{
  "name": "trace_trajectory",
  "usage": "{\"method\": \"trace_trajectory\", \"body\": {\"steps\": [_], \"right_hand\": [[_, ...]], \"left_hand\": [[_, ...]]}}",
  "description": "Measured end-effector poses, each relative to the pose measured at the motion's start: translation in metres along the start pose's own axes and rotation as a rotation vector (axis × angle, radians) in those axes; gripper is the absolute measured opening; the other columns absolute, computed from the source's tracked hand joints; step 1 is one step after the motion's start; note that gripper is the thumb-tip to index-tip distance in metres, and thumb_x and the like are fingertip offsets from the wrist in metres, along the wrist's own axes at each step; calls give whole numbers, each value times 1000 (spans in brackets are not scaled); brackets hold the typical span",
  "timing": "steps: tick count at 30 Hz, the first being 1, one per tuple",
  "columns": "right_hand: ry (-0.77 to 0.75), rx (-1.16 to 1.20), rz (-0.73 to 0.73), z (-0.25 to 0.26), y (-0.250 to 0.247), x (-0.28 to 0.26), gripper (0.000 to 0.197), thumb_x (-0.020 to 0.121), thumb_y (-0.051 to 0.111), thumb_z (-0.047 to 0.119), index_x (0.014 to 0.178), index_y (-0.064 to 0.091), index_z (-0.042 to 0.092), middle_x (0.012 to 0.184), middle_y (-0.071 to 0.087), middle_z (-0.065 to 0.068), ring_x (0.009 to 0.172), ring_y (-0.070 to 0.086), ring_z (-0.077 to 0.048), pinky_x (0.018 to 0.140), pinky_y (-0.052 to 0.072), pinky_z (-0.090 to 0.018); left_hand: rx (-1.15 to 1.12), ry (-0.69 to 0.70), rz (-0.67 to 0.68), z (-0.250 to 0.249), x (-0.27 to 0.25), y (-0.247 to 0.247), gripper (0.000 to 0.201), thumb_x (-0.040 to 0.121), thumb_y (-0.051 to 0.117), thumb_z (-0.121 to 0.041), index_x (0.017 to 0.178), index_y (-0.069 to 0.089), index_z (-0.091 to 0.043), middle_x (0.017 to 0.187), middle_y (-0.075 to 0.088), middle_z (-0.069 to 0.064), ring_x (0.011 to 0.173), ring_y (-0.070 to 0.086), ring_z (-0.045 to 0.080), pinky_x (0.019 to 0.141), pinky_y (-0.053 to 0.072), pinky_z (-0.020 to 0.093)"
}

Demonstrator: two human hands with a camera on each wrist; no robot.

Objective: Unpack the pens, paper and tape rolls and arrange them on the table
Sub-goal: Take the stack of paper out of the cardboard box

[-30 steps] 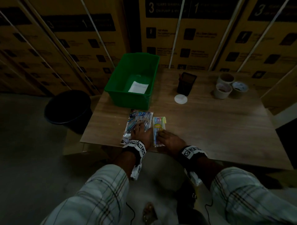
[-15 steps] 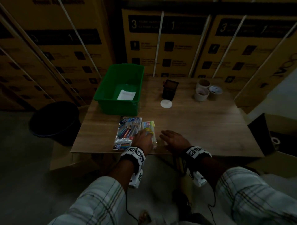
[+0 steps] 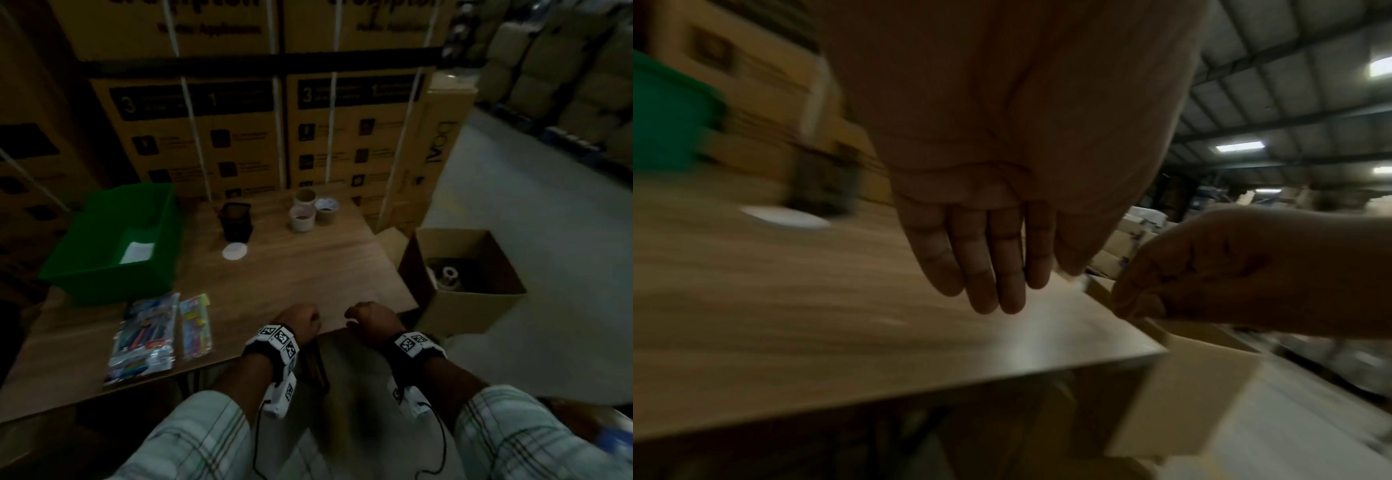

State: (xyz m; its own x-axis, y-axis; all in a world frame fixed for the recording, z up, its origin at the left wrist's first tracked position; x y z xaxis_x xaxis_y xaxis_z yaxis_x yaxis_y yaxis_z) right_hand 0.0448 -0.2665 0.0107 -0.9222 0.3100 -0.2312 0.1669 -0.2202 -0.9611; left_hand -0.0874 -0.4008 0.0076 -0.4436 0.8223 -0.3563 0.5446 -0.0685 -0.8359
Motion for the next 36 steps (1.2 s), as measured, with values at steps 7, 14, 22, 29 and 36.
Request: {"method": "trace_trajectory", "body": {"steps": [7, 14, 22, 29, 36], "right_hand": [[278, 123, 2, -158, -4, -93, 30, 90, 50, 37, 118, 57, 26, 116, 64, -7, 104, 62, -31, 84, 53, -41], [431, 181, -136, -255, -16, -122, 28, 90, 50, 35, 109, 63, 19, 111, 66, -10, 101, 63, -31, 80, 53, -39], [451, 182, -152, -338, -33, -62, 21, 87, 51, 29, 95, 62, 14, 100, 65, -11, 94, 62, -33, 72, 50, -37], [486, 263, 111, -410, -38, 19, 32, 89, 50, 34, 116, 61, 20, 120, 64, -8, 107, 61, -31, 89, 52, -42], [409, 306, 343, -444, -23, 85, 47, 94, 50, 35, 135, 46, 11, 137, 52, -15, 123, 52, -33, 103, 43, -42]], "left_hand": [[-45, 112, 91, -141, 58, 63, 29, 95, 48, -28, 114, 62, -12, 115, 65, 10, 105, 61, 28, 92, 49, 36], [-75, 248, 109, -241, 109, 80, 27, 94, 50, -26, 112, 63, -10, 113, 66, 11, 105, 61, 27, 90, 49, 35], [-68, 258, 192, -288, 213, 65, 31, 96, 48, -27, 108, 65, -4, 114, 65, 13, 105, 60, 28, 90, 50, 36], [-81, 93, 171, -304, 322, 60, 26, 98, 44, -26, 97, 61, -5, 110, 64, 20, 104, 60, 34, 85, 47, 37], [47, 7, 244, -307, 390, 66, 31, 97, 44, -23, 118, 60, -7, 120, 63, 13, 114, 58, 30, 94, 45, 36]]}}
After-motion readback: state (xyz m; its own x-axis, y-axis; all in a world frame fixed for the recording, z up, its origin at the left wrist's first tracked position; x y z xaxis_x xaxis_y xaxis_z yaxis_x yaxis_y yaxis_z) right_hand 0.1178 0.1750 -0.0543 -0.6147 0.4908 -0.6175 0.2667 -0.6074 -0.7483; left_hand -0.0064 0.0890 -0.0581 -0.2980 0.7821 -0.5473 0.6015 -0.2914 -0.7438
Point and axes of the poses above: each hand's wrist, its own x-axis towards the middle knuckle, its own y-axis out of the palm, z = x × y, the point moved 2 cm from there along x, towards the middle knuckle
